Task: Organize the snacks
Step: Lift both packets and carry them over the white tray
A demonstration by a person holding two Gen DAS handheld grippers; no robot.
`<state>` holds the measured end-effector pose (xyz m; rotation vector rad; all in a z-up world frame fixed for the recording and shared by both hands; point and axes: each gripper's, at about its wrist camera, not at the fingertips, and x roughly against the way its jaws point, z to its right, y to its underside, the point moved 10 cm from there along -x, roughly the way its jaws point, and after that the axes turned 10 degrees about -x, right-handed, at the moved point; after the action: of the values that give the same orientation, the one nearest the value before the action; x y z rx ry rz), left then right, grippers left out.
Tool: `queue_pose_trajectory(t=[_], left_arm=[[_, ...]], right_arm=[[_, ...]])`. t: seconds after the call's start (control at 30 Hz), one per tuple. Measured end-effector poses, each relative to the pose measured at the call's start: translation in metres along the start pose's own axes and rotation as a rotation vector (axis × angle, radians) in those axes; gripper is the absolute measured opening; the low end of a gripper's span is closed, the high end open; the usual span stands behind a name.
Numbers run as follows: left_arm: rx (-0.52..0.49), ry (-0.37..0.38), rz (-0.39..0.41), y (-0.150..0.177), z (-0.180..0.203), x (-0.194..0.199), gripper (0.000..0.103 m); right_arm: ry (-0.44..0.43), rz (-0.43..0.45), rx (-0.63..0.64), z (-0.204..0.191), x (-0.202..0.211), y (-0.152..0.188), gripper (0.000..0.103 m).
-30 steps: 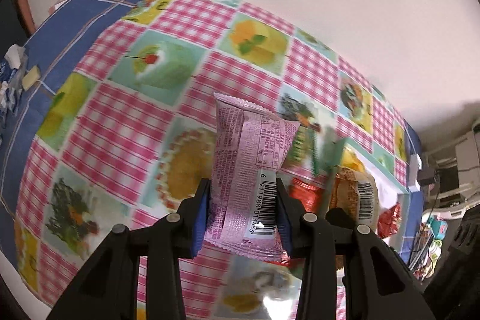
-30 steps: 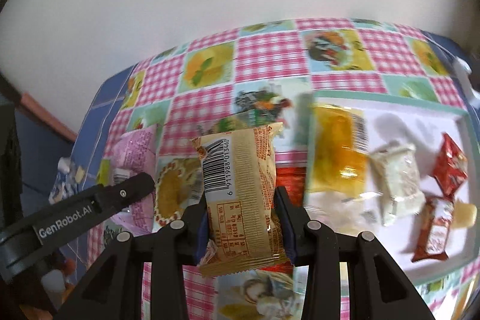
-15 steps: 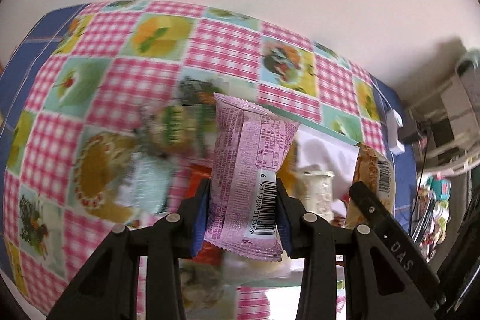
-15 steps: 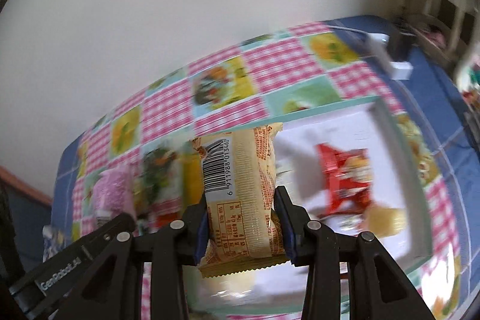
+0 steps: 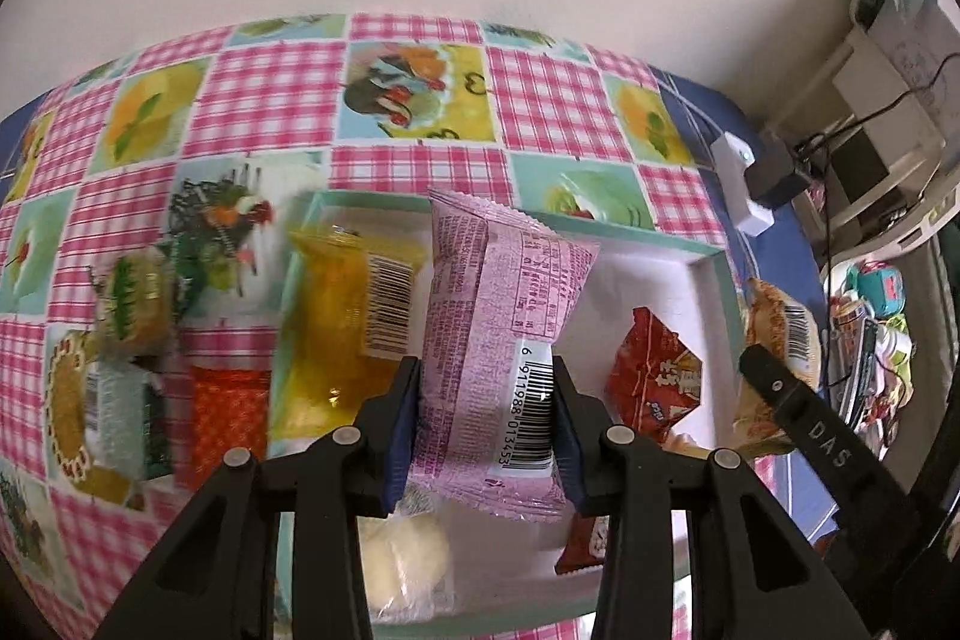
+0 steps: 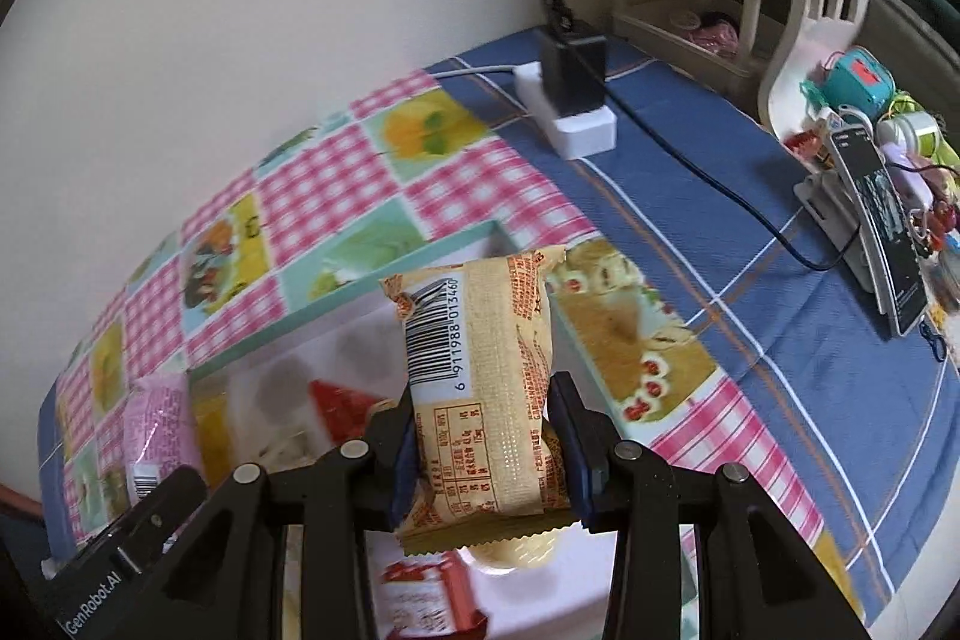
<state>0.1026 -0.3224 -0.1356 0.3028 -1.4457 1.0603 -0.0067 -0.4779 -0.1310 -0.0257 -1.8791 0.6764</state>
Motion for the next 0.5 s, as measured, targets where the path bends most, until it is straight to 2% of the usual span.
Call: queue_pose_trajectory(t=[0.5], left_arm=[[-0.045, -0.027, 0.001, -0.001, 0.012, -0.027, 0.042]], right_arm=[[0.005, -0.012, 0.029, 0.004, -0.026, 0.003, 0.042]])
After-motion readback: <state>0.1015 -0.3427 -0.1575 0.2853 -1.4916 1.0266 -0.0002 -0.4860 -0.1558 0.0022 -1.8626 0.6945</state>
